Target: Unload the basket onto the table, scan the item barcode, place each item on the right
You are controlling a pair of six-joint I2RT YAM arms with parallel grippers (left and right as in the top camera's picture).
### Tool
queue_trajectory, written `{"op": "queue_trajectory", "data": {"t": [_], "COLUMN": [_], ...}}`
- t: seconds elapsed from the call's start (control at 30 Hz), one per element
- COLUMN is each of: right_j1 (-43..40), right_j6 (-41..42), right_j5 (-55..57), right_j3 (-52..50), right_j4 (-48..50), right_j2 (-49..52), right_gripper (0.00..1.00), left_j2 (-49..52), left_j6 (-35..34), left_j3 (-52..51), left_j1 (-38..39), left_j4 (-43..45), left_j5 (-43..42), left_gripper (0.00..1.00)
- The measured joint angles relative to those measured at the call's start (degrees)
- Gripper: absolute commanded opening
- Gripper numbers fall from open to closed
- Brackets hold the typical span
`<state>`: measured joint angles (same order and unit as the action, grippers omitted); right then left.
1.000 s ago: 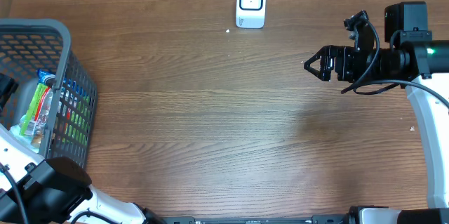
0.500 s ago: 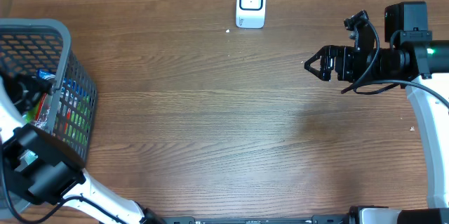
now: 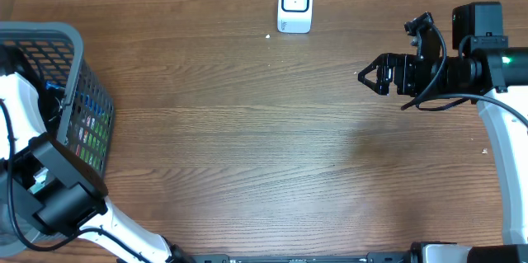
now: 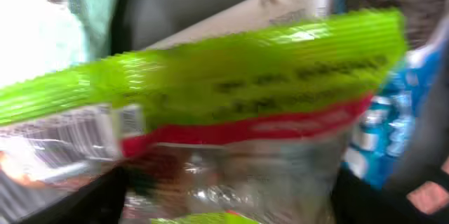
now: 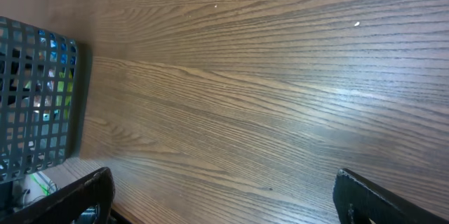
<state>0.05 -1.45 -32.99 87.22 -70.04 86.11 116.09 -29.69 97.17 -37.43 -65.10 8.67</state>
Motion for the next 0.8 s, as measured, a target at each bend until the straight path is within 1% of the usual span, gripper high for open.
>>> {"op": "queue_trajectory", "data": {"t": [0.07, 0.17, 0.2, 0.27, 0.3, 0.5, 0.6, 0.67, 0.8], "right_j1": [0.00, 0.00, 0.00, 0.00, 0.00, 0.00, 0.00, 0.00, 0.00], "right_j6": [0.00, 0.02, 0.00, 0.00, 0.00, 0.00, -0.02, 0.02, 0.00], "right_j5": [0.00, -0.02, -0.02, -0.02, -0.04, 0.00, -0.02, -0.02, -0.02], "right_j3": [0.00, 0.00, 0.00, 0.00, 0.00, 0.00, 0.00, 0.00, 0.00], "right_j4": [0.00, 0.00, 0.00, 0.04, 0.04, 0.46, 1.01, 1.53, 1.84], "right_j2": [0.00, 0.00, 0.00, 0.00, 0.00, 0.00, 0.00, 0.00, 0.00], "right_gripper": [1.00, 1.00, 1.00, 1.00, 1.00, 1.00, 1.00, 1.00, 1.00], "left_j2": [-0.57, -0.81, -0.81, -0.81, -0.81, -0.81, -0.52, 0.02, 0.68], "left_j6": [-0.20, -0.17, -0.11, -0.17, 0.11, 0.28, 0.57, 1.25, 2.40], "left_j3": [-1.84, -3.06, -3.23, -3.61, -3.85, -4.09, -2.56, 0.00, 9.42], "left_j1": [0.00, 0.07, 0.07, 0.07, 0.07, 0.07, 0.04, -0.11, -0.22], "left_j4": [0.72, 1.09, 0.98, 0.83, 0.59, -0.31, -2.89, -5.60, -12.00], "left_j5": [0.72, 1.09, 1.20, 1.31, 1.42, 0.52, -0.46, -1.29, -2.78], "left_gripper": [0.61, 0.45, 0.36, 0.07, 0.04, 0.04, 0.04, 0.04, 0.04]}}
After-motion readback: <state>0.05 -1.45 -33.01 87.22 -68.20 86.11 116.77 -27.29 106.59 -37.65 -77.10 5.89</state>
